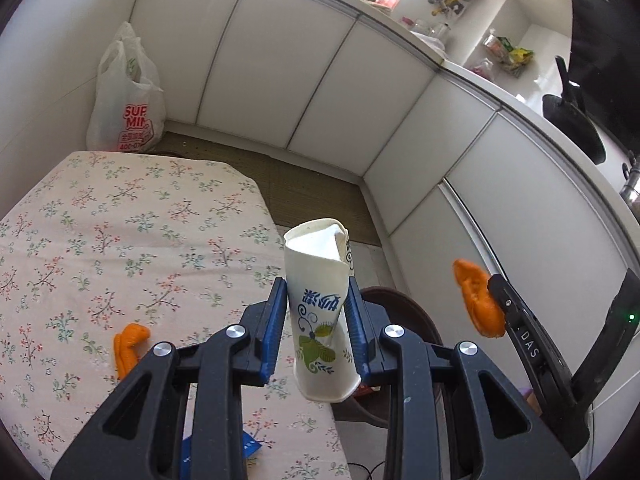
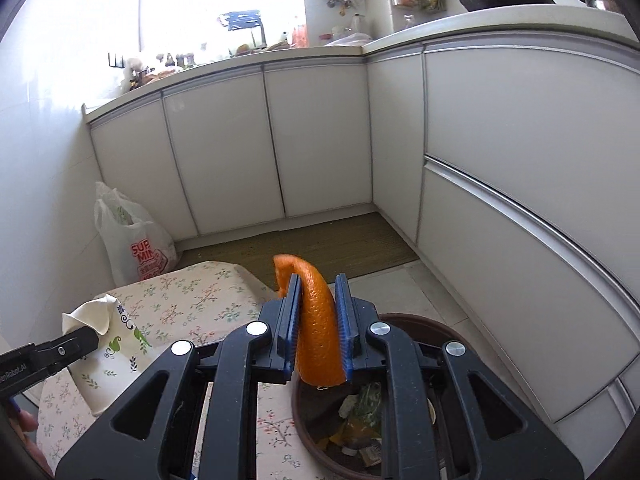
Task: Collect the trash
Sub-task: 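Carry cup and orange peels over the brown bin and open both tools, then move both tools back over the last orange peel and blue box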
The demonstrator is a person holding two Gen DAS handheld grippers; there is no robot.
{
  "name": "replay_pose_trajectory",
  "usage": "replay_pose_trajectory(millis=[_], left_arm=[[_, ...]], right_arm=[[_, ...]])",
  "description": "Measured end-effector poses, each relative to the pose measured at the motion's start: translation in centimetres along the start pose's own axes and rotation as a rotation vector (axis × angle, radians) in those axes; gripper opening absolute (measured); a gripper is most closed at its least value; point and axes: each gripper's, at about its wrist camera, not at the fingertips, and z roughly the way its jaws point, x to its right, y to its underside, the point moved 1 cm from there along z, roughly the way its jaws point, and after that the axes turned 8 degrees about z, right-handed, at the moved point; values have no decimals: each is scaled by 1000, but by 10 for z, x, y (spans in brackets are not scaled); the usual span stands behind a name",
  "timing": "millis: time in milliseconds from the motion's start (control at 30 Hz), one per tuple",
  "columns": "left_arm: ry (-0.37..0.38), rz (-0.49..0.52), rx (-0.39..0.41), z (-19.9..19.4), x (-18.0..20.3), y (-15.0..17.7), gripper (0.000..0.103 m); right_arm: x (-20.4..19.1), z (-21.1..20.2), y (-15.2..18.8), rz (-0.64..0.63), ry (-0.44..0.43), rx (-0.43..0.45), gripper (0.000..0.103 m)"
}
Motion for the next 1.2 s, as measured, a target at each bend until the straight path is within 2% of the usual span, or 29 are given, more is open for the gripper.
replay_pose_trajectory(millis=[233,533,633,667,700,733,833,933,1033,1100,1200], left_arm=[[44,108,-3,27,58,1,28],[92,157,-48,61,109,2,28],[102,170,-71,74,122,4,28],[105,175,-80,79,126,5,28],[106,180,-88,84,131,5,29],[106,184,-95,88,134,6,29],[117,188,-124,100,143,8,29],[112,200,-145,110,149,12,30],[101,206,-154,116,153,13,47],[92,206,-154,118,151,14,50],[81,203,-162,121,150,15,52]], right_arm=[[58,5,-8,107,60,-7,16],[107,11,-15,217,111,-8,17],[122,13,-14,247,154,-12,19],[128,14,-13,262,164,-17,31],[133,15,-13,279,175,-19,49],[138,14,-12,294,188,-16,54],[150,14,-10,310,230,-15,59],[157,17,-8,309,270,-25,74],[162,16,-8,301,313,-16,84],[165,15,-7,298,343,-6,93],[168,16,-7,300,366,-18,94]])
